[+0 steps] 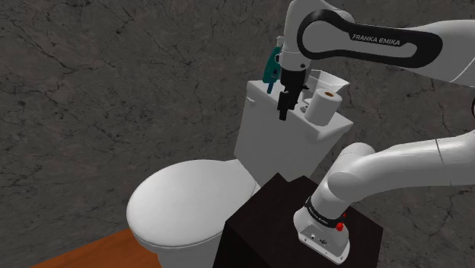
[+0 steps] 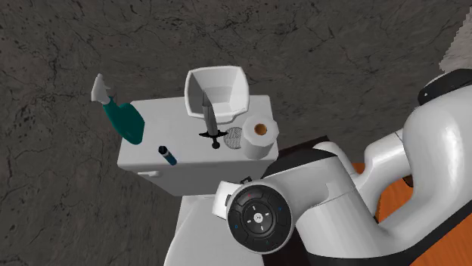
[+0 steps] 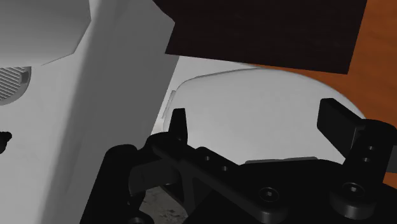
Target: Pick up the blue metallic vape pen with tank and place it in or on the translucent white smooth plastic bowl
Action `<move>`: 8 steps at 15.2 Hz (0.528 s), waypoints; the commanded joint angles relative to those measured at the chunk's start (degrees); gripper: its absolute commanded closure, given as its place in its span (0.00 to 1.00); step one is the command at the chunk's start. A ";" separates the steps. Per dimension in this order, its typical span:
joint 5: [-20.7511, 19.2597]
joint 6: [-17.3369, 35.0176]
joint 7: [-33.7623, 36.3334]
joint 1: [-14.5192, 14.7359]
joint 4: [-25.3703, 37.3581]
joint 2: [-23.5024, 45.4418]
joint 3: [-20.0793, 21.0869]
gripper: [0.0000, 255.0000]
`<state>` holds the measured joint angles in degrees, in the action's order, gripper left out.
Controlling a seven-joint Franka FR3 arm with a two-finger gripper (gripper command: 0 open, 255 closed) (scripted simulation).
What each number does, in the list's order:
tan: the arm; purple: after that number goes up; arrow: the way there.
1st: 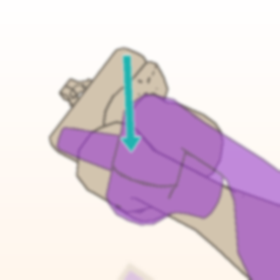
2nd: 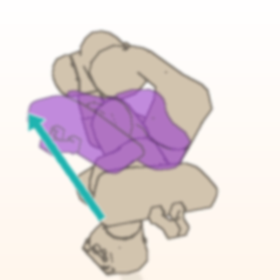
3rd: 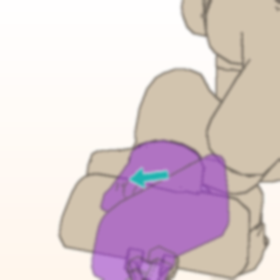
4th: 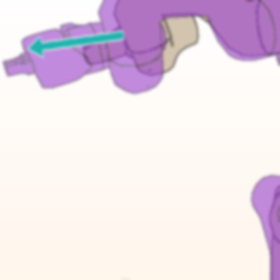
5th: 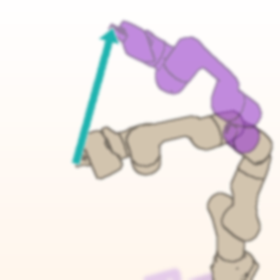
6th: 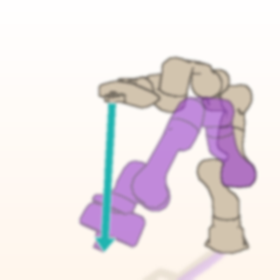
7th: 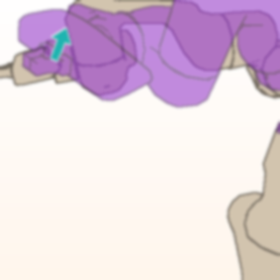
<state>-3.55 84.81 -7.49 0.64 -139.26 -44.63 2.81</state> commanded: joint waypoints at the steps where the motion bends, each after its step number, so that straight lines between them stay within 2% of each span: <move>1: 0.00 0.00 0.00 0.00 0.00 0.00 0.00 0.00; 8: -4.23 4.18 -8.73 -2.08 8.76 8.85 -7.11 0.00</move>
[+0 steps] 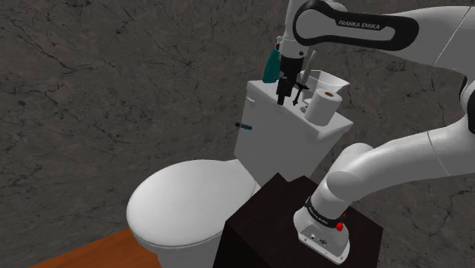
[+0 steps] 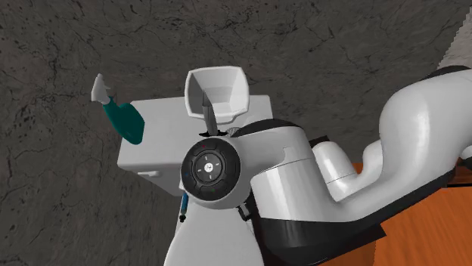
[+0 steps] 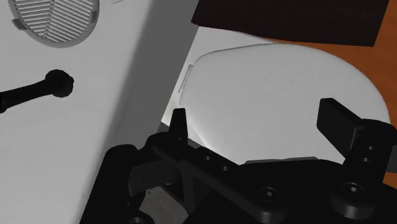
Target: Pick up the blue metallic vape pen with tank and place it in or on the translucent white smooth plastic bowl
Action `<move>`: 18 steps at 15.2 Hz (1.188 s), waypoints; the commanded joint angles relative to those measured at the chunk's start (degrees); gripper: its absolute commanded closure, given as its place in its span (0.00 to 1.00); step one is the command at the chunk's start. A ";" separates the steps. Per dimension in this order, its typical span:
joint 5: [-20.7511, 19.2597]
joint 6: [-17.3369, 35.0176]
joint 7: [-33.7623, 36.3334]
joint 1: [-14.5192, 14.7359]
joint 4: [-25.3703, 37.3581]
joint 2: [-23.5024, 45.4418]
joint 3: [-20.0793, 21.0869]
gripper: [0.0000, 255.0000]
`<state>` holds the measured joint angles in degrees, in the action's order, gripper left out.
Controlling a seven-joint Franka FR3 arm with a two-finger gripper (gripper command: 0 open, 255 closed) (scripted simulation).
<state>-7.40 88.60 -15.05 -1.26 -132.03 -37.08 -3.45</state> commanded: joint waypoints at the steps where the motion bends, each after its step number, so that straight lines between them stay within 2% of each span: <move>1: -0.71 0.88 -2.41 -0.37 3.02 2.70 -1.80 0.00; 9: -0.74 3.59 -12.58 -1.32 17.11 15.00 -9.04 0.00; 16: 3.45 3.26 -22.25 -2.26 33.33 27.88 -14.96 0.00; 18: 3.86 3.90 -22.91 -2.45 33.68 28.71 -15.30 0.00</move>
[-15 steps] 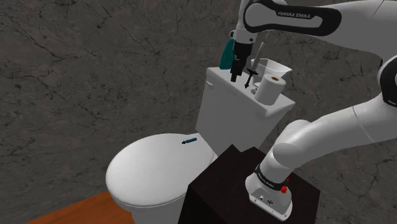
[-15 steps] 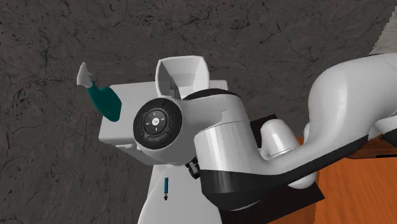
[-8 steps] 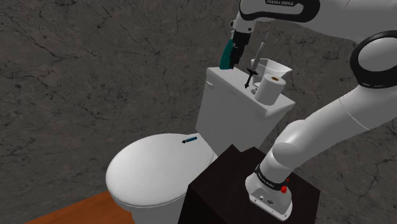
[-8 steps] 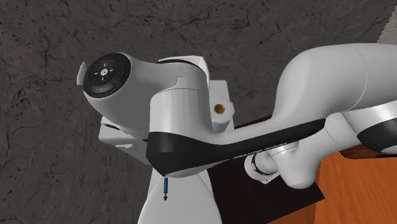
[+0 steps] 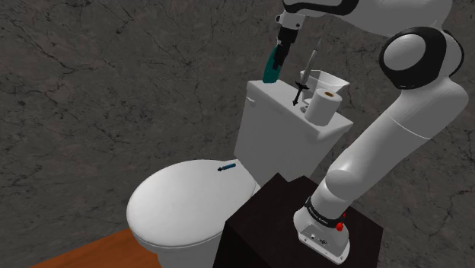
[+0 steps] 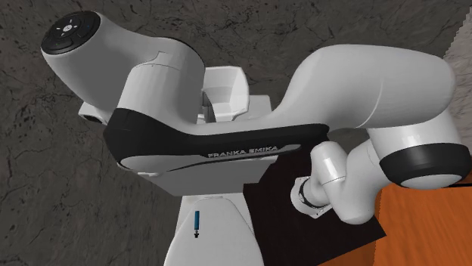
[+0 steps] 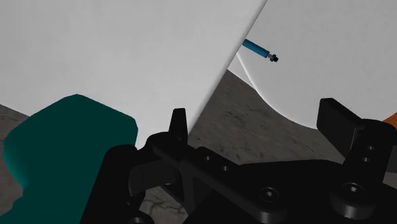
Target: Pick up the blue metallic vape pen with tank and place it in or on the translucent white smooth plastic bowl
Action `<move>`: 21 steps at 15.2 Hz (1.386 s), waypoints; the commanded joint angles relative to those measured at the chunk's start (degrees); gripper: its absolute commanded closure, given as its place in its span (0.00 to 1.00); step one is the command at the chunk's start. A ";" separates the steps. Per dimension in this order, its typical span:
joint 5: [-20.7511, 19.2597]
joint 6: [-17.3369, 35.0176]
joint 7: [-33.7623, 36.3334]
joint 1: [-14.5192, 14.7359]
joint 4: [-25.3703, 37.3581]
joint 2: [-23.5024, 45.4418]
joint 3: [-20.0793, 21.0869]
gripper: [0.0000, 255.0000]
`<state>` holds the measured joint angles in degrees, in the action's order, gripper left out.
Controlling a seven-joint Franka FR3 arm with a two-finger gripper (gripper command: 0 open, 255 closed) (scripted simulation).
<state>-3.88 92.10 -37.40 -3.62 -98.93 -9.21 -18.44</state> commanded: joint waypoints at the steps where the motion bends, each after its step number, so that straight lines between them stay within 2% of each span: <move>1: 0.29 1.21 -0.51 -0.11 -0.38 0.67 -0.30 0.00; 7: 0.05 5.59 -0.32 -0.20 -5.38 0.03 -0.35 0.00; 14: 0.05 5.58 -0.32 -0.19 -5.37 0.03 -0.35 0.00; 15: 0.05 5.58 -0.32 -0.19 -5.37 0.03 -0.35 1.00; 21: 0.05 5.58 -0.32 -0.19 -5.37 0.03 -0.35 1.00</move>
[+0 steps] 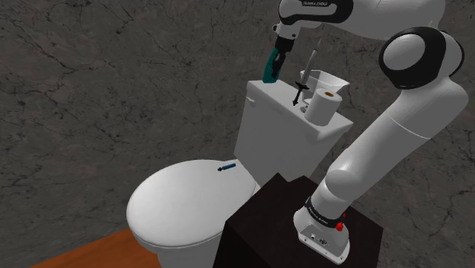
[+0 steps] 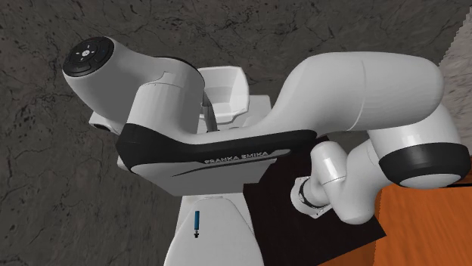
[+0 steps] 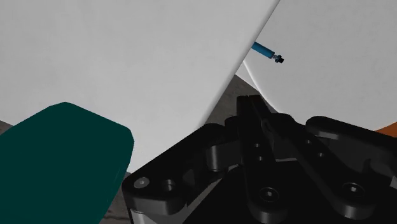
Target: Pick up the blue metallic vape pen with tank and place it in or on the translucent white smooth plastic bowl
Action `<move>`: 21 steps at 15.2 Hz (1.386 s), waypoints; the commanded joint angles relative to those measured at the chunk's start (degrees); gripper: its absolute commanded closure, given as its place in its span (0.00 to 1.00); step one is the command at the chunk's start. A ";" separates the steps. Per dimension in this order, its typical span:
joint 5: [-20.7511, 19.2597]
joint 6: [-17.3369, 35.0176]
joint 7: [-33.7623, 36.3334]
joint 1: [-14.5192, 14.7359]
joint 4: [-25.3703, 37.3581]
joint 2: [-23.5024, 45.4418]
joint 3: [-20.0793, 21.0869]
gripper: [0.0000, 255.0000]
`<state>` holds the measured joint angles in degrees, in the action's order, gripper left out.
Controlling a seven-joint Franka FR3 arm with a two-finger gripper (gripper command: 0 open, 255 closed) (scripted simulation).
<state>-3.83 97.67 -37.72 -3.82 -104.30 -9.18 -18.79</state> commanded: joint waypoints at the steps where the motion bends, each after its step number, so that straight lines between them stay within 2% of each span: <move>1: 0.00 0.00 0.00 0.00 0.00 0.00 0.00 1.00; 3: 0.00 0.00 0.00 0.00 0.00 0.00 0.00 1.00; 4: 0.00 0.00 0.00 0.00 0.00 0.00 0.00 0.00; 12: 1.23 14.80 -9.29 1.60 -12.93 1.92 0.03 0.00; 21: 4.71 31.09 -21.35 4.70 -22.69 8.87 -0.79 0.00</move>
<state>0.03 127.45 -57.15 0.76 -124.87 -4.77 -19.23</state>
